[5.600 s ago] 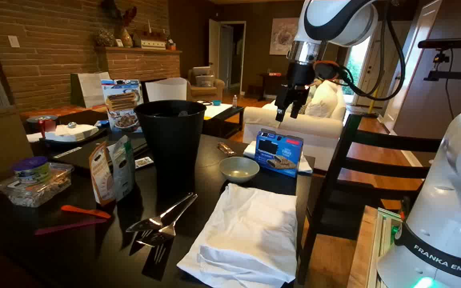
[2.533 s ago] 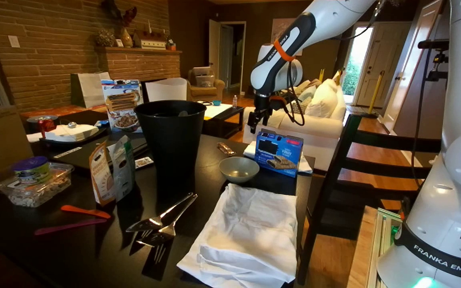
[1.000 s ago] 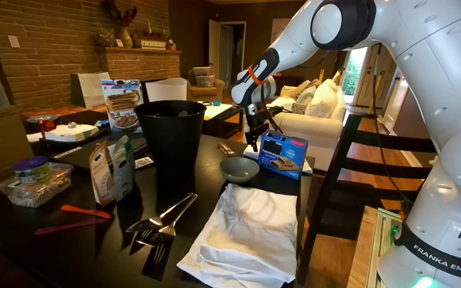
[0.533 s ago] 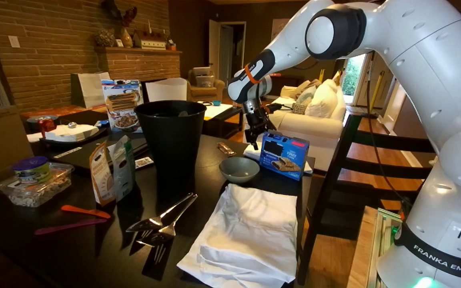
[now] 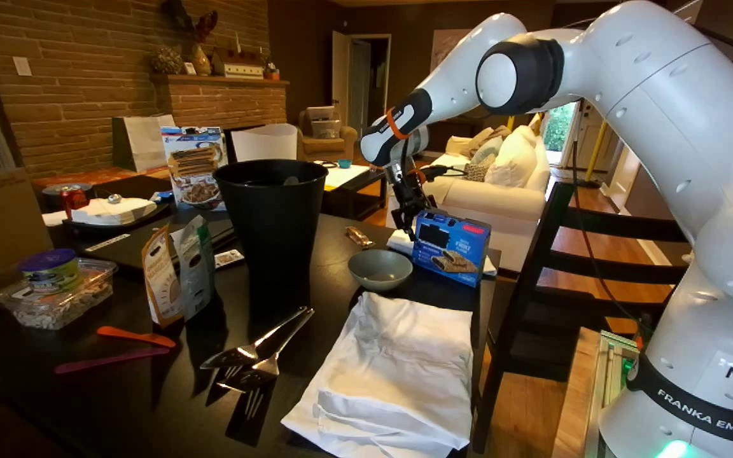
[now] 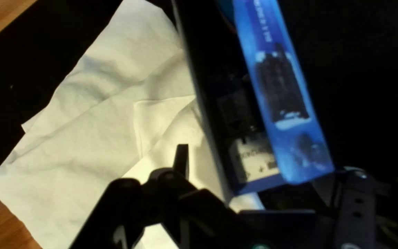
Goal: Pour the snack out of the blue box and into the bowl.
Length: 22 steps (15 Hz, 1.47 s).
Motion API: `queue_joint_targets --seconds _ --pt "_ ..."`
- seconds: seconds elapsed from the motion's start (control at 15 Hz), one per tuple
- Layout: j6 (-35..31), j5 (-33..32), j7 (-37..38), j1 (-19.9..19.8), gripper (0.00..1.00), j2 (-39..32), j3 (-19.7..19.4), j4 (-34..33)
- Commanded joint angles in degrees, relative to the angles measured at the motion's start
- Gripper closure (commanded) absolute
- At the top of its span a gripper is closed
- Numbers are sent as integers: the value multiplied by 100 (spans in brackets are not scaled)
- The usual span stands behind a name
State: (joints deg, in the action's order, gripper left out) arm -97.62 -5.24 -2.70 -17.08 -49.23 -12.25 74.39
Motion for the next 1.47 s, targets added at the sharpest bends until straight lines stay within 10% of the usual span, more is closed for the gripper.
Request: queue_joint_targets --seconds 0.0,0.4,1.4 --pt "530 128 199 -127 46 -347 54 -552" --pt "804 291 371 -207 84 -478 85 -823" --pt "959 1719 -386 -689 84 999 527 -367"
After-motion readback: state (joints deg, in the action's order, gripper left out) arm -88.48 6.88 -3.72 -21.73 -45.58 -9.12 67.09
